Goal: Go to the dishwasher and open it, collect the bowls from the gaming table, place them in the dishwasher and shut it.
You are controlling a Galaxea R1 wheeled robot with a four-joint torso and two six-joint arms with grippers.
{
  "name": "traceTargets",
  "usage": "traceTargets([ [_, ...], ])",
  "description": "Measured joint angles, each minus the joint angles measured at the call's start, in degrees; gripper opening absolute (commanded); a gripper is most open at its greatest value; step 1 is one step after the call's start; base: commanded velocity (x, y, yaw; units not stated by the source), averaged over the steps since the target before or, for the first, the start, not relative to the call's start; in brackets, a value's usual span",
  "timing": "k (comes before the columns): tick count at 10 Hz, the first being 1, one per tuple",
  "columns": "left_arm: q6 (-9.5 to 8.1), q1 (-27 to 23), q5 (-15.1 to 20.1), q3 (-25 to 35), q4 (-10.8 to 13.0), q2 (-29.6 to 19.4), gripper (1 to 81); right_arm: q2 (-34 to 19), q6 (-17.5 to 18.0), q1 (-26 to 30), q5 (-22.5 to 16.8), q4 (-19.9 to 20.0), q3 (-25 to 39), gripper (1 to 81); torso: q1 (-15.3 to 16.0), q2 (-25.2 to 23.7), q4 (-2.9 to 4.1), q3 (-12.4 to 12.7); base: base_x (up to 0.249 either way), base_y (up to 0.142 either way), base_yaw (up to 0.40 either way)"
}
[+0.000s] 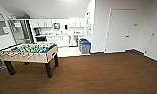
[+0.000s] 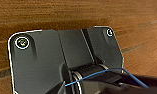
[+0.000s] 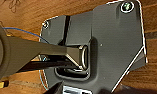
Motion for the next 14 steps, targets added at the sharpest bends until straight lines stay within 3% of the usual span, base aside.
traceTargets([
  [11,0.00,0.23,0.02,-0.04,0.02,-0.18,81.1,0.55,0.01,-0.54,0.69,0.05,-0.63,81.1,0.04,0.00,0.00,-0.02,0.277,0.000,0.000],
  [14,0.00,0.23,0.02,-0.04,0.02,0.09,81.1,2.29,0.01,-0.21,0.78,0.05,-3.55,81.1,0.04,0.00,0.00,-0.02,0.276,0.000,0.000],
])
